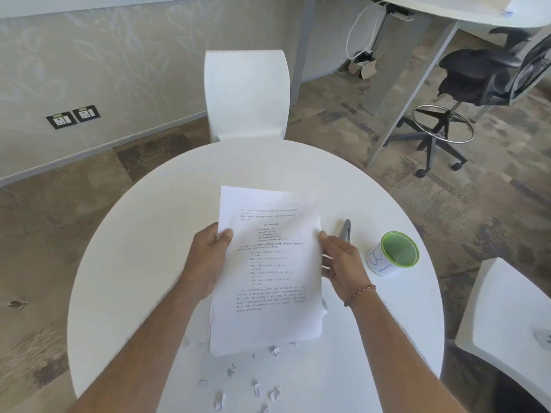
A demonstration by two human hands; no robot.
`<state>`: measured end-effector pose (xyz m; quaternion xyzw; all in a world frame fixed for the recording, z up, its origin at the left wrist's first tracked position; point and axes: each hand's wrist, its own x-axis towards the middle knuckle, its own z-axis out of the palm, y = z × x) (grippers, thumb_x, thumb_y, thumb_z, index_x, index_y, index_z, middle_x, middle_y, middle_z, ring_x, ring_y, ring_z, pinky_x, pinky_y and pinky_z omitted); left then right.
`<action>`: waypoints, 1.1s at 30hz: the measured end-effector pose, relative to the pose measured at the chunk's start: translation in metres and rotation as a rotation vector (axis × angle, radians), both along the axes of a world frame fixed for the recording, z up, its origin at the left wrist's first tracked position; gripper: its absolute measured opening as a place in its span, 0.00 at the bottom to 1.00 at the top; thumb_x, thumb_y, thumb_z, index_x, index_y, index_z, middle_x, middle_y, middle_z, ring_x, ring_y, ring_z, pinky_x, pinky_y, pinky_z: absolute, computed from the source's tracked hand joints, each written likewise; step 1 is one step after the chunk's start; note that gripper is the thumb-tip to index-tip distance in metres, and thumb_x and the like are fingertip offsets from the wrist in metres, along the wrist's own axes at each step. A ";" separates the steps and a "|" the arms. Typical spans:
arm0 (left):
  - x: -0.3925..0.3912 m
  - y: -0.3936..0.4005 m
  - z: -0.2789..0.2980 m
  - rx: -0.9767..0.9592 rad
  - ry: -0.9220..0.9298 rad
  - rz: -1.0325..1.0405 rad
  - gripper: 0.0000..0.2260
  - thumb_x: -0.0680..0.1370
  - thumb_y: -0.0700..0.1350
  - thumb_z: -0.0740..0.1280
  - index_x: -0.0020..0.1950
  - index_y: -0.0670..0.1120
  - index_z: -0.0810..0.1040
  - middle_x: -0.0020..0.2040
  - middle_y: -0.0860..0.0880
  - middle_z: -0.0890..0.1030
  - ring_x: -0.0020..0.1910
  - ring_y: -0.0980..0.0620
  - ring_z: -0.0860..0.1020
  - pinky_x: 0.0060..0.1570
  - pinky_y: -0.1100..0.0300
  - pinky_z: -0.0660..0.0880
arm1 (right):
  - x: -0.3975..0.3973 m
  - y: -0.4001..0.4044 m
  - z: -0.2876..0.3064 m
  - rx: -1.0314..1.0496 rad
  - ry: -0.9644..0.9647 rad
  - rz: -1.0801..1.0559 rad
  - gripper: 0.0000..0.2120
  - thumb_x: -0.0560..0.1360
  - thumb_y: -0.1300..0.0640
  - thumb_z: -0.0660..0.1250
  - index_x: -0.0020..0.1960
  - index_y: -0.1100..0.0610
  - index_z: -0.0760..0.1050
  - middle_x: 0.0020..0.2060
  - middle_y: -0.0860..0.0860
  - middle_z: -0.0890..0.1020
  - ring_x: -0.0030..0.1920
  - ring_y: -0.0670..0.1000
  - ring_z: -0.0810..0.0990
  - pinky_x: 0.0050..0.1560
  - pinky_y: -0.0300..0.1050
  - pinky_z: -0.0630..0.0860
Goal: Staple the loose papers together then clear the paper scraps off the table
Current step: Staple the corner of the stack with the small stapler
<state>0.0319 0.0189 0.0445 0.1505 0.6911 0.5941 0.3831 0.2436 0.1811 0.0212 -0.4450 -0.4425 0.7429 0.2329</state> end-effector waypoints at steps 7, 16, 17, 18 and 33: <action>-0.003 0.006 -0.001 -0.018 -0.012 0.053 0.10 0.83 0.42 0.62 0.52 0.48 0.84 0.51 0.44 0.87 0.46 0.43 0.84 0.51 0.40 0.81 | -0.003 0.058 -0.055 0.798 -1.035 0.207 0.15 0.78 0.55 0.64 0.64 0.51 0.76 0.67 0.61 0.69 0.63 0.61 0.68 0.61 0.48 0.64; 0.002 0.010 0.010 0.001 -0.048 0.052 0.10 0.84 0.42 0.62 0.55 0.48 0.84 0.52 0.45 0.87 0.49 0.44 0.85 0.51 0.46 0.82 | -0.009 0.068 -0.074 0.907 -1.403 0.520 0.22 0.79 0.46 0.60 0.69 0.56 0.66 0.64 0.60 0.68 0.61 0.61 0.68 0.57 0.53 0.71; 0.003 0.011 0.011 0.008 -0.055 0.055 0.10 0.84 0.41 0.62 0.55 0.47 0.84 0.52 0.45 0.87 0.48 0.44 0.85 0.51 0.46 0.82 | -0.008 0.068 -0.073 0.939 -1.413 0.511 0.20 0.80 0.47 0.60 0.67 0.57 0.69 0.64 0.59 0.69 0.61 0.60 0.69 0.55 0.51 0.71; 0.003 0.010 0.012 0.015 -0.063 0.055 0.10 0.84 0.41 0.62 0.55 0.47 0.84 0.52 0.45 0.87 0.48 0.44 0.85 0.51 0.46 0.82 | -0.007 0.067 -0.071 0.983 -1.425 0.512 0.18 0.81 0.48 0.60 0.66 0.57 0.70 0.65 0.59 0.70 0.59 0.60 0.71 0.53 0.49 0.72; 0.017 -0.018 0.040 0.066 -0.024 0.038 0.11 0.84 0.40 0.61 0.56 0.46 0.84 0.53 0.46 0.87 0.52 0.44 0.85 0.54 0.47 0.81 | -0.012 0.075 0.014 0.062 -0.197 -0.423 0.17 0.78 0.61 0.63 0.65 0.65 0.67 0.37 0.60 0.75 0.29 0.57 0.78 0.40 0.62 0.83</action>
